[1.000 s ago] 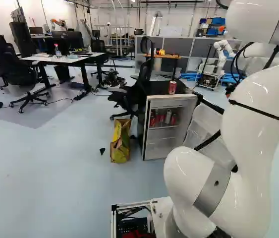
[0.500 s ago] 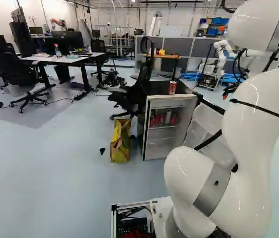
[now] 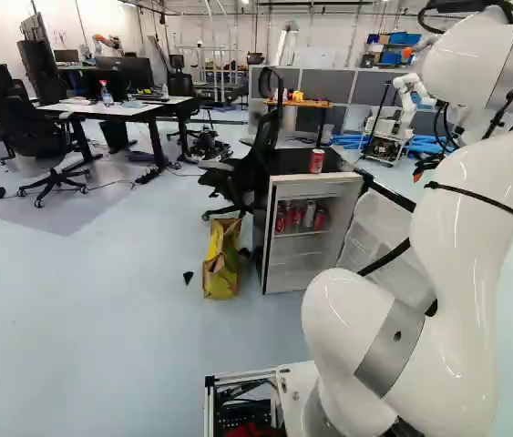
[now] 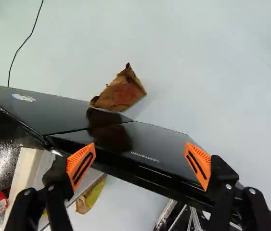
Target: Grab a drink from the fridge
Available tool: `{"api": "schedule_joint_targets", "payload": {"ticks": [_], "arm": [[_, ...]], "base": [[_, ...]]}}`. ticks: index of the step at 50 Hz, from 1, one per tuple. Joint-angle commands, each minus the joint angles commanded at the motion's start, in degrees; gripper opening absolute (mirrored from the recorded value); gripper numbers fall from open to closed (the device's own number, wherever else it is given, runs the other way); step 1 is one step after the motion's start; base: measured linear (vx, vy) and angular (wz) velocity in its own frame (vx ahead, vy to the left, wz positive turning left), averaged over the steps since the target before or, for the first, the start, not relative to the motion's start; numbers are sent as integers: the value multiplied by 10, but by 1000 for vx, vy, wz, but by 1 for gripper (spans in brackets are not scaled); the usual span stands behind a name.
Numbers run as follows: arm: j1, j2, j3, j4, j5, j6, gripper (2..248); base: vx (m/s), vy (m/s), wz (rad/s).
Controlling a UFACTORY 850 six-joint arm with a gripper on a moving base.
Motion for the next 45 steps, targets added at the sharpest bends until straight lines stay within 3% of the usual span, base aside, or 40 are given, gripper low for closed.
{"api": "schedule_joint_targets", "payload": {"ticks": [34,45], "arm": [[-25,-96,-108,0,-72,0,247],[-29,-119,-123,0,-82,0,247]], "base": [[0,0,0],[0,0,0]]}}
